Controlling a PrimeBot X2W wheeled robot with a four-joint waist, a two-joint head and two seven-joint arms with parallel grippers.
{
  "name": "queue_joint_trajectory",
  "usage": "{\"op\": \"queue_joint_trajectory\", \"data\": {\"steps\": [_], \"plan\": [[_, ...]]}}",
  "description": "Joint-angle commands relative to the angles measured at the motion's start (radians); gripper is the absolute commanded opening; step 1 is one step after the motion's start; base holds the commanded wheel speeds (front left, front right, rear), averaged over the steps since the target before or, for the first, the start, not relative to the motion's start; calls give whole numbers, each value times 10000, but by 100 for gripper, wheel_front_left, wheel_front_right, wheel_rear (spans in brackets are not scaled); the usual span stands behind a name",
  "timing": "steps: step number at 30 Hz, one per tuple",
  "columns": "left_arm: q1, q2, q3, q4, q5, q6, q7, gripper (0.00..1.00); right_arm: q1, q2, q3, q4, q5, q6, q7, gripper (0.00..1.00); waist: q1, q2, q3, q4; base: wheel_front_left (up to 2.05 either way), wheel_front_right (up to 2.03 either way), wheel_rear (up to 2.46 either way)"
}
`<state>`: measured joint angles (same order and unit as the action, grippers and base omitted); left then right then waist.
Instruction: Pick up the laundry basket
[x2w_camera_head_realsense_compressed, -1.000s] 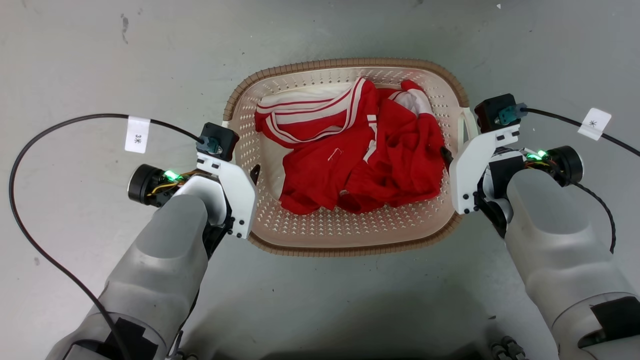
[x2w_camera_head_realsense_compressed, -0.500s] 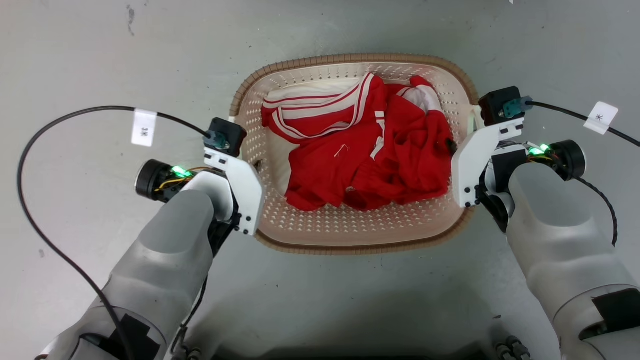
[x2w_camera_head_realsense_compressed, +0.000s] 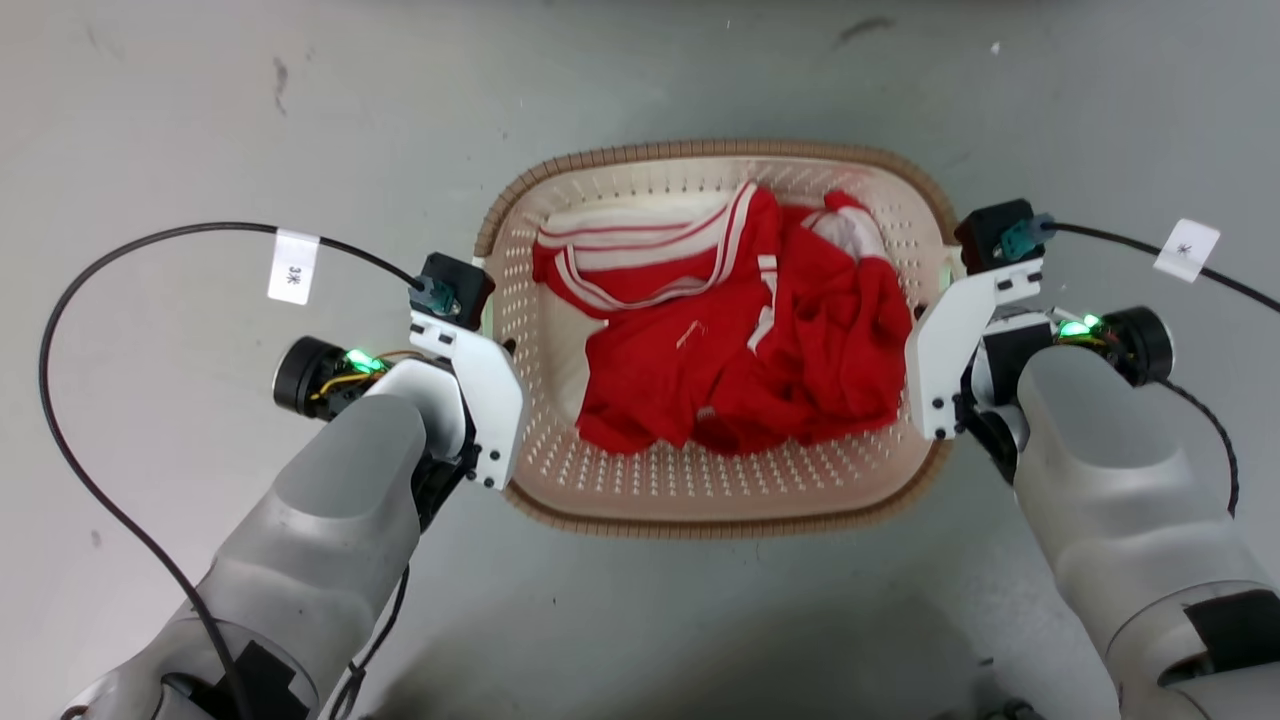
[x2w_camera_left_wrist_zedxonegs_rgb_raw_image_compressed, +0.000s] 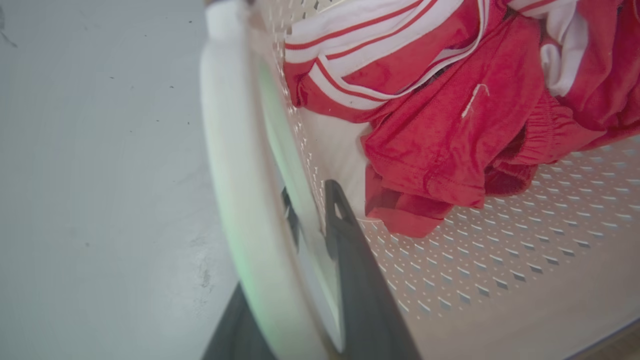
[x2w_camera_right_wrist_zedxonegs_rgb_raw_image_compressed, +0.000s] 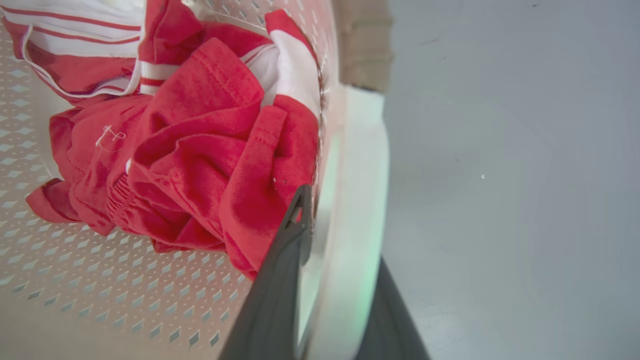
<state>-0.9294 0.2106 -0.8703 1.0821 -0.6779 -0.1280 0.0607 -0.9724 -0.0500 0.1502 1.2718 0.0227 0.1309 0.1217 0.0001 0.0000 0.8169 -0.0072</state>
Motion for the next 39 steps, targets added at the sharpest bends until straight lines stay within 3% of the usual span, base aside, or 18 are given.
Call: {"op": "queue_joint_trajectory", "data": {"steps": [1,9,18,23,31,39], "plan": [[141,112,-261,-101,-194,-33,169,0,218,-12,-28,81,-157,-3,319,0,-1,0,-594,-56,0,0,0],[610,393,-1218,-669,-1353,-28,1407,0,854,-29,386,164,128,-3,1896,0,-1,0,-2336,-150,0,0,0],[1341,1148,-2299,-1804,-3263,-34,3398,0,1588,-49,1391,186,915,-5,3825,0,-1,0,-4577,-162,0,0,0],[1567,1582,-2849,-2134,-3907,-34,3993,0,1924,-78,2036,-15,1578,-6,4657,0,-1,0,-5651,-193,0,0,0],[1837,1944,-3463,-2427,-4766,-34,4882,0,2439,-92,2835,-314,2433,-6,5474,0,-1,0,-7040,-297,0,0,0],[2095,1845,-3852,-2680,-5090,-37,5578,0,2938,-78,3348,-460,3084,-3,5841,0,-1,0,-8060,-251,0,0,0]]}}
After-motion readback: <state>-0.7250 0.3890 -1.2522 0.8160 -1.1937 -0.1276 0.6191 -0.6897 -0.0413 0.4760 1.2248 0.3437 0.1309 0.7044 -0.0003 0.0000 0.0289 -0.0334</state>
